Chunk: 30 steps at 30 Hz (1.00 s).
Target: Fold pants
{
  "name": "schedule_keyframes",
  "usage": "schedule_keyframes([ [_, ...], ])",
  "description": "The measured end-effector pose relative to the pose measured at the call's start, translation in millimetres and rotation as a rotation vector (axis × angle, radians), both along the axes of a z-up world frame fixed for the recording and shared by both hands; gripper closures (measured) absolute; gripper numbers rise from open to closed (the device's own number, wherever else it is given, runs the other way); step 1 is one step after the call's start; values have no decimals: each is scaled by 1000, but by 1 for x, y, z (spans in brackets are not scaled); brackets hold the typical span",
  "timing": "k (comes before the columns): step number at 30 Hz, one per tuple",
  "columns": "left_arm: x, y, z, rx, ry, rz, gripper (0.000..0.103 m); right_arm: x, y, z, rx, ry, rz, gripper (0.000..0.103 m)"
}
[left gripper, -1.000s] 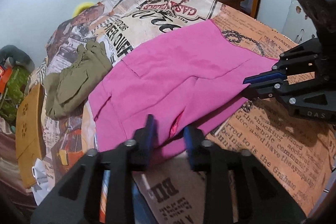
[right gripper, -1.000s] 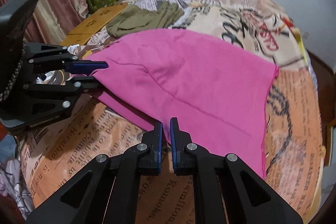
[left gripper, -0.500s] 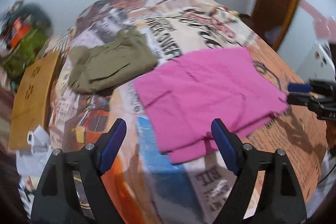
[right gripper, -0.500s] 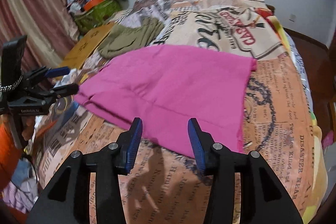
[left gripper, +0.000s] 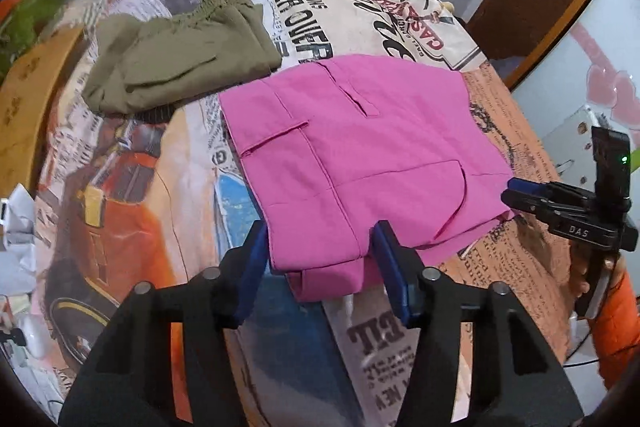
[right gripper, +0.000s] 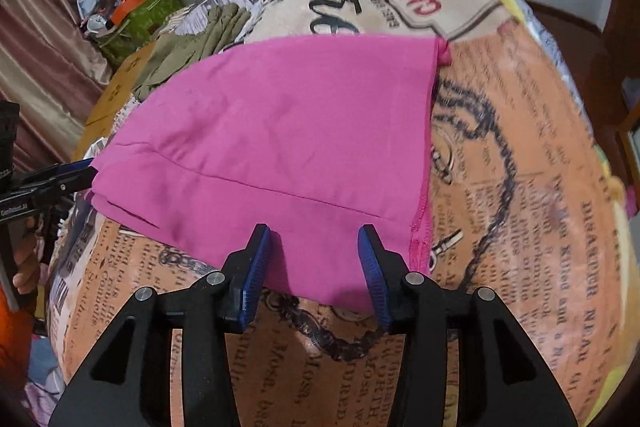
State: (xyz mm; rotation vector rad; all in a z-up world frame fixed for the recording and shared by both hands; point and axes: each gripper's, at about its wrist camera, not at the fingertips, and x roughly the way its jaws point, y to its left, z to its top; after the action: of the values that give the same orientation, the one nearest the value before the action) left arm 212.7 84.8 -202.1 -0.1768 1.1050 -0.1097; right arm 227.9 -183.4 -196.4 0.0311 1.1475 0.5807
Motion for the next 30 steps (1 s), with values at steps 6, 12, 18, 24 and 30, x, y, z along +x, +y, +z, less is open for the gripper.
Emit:
schedule_keyframes([
  [6,-8,-22,19,197,-118,-40,65,-6,2,-2,-21,-30,18,59],
  [12,-17,-28,32,244,-152,-61,73,-5,3,-3,-22,-29,18,59],
  [18,-19,-10,4,208,-38,-23,93,-4,2,-3,-24,-28,24,59],
  [24,-23,-3,5,193,-47,3,91,-6,-1,-2,-39,-27,20,59],
  [30,-19,-5,23,174,-94,0,69,-7,-15,-5,-34,2,-18,51],
])
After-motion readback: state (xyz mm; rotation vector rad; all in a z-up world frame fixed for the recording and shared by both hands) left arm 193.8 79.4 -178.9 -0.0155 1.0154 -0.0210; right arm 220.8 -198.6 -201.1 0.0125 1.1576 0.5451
